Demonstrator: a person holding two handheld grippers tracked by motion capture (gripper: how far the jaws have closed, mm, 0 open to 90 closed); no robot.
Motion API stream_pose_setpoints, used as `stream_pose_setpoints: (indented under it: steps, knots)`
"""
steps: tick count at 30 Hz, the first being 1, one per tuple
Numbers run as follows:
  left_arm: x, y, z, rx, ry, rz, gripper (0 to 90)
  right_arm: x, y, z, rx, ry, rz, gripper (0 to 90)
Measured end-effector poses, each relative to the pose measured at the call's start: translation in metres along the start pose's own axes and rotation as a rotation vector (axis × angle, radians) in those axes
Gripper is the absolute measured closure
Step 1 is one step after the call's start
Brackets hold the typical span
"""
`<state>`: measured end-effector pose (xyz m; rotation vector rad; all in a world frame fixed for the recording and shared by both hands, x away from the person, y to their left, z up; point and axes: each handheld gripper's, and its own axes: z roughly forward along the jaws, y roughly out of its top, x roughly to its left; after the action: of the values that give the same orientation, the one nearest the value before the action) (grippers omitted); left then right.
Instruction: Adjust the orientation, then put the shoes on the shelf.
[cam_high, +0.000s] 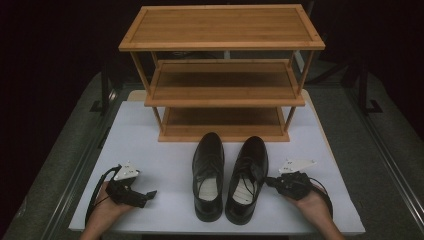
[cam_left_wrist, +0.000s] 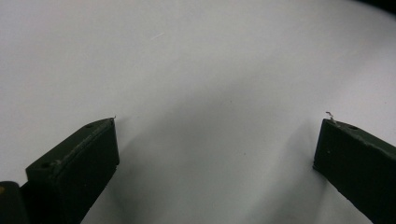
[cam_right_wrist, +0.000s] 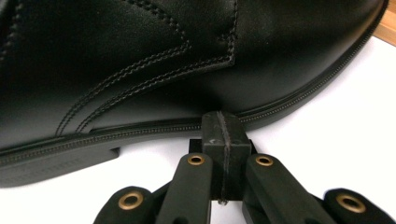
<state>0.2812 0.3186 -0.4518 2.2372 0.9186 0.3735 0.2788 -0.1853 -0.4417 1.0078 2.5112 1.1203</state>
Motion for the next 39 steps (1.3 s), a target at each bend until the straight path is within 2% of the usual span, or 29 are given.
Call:
stream_pose_setpoints:
  steps: [22, 28, 32, 36, 39]
  knots:
    - [0.0, 0.0, 0.0, 0.0, 0.0, -0.001, 0.0, 0.0, 0.023, 0.021, 0.023, 0.018, -0.021, 90.0]
    - [0.0, 0.0, 0.0, 0.0, 0.0, 0.0, 0.0, -0.002, 0.022, 0.018, 0.003, 0.016, 0.008, 89.3]
    - [0.0, 0.001, 0.0, 0.002, -0.001, 0.0, 0.0, -0.006, 0.022, 0.013, -0.007, 0.0, 0.04, 81.1]
    - [0.0, 0.003, -0.001, 0.006, -0.007, -0.013, 0.0, -0.01, 0.022, 0.005, -0.032, -0.035, 0.065, 65.1]
    - [-0.003, 0.007, -0.005, -0.031, -0.038, -0.037, 8.4, -0.012, 0.024, -0.005, -0.066, -0.04, 0.08, 57.5]
